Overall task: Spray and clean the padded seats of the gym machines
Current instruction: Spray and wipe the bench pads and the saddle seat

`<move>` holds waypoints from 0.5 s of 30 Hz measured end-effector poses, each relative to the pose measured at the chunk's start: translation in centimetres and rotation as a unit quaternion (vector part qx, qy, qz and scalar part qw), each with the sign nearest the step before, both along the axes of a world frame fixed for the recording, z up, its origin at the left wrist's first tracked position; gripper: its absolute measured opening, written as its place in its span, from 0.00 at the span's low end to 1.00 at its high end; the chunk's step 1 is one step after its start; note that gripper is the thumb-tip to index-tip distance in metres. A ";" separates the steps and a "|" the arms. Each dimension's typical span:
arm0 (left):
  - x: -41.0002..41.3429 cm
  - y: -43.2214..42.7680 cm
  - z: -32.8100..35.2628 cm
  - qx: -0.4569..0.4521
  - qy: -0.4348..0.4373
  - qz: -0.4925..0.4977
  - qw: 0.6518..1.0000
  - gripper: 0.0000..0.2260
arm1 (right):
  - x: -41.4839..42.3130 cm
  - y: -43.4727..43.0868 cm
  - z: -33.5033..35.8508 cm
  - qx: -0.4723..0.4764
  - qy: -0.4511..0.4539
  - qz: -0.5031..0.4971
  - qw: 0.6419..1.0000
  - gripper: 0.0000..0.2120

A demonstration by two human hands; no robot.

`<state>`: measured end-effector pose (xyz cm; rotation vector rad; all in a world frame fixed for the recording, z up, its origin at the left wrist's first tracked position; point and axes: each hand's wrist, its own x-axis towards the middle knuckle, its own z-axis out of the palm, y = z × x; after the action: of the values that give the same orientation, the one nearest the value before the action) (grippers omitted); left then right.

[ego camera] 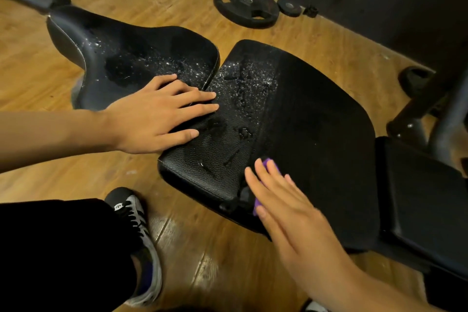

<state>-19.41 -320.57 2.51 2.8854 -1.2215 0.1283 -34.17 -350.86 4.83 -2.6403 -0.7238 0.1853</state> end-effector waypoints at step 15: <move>0.0 0.0 0.3 0.004 -0.005 -0.003 1.000 0.28 | 8.2 4.7 -0.2 -0.019 -0.063 0.066 0.996 0.22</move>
<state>-19.37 -320.58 2.77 2.8915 -1.2364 0.1388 -25.99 -346.11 4.64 -2.6592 -0.9461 0.0703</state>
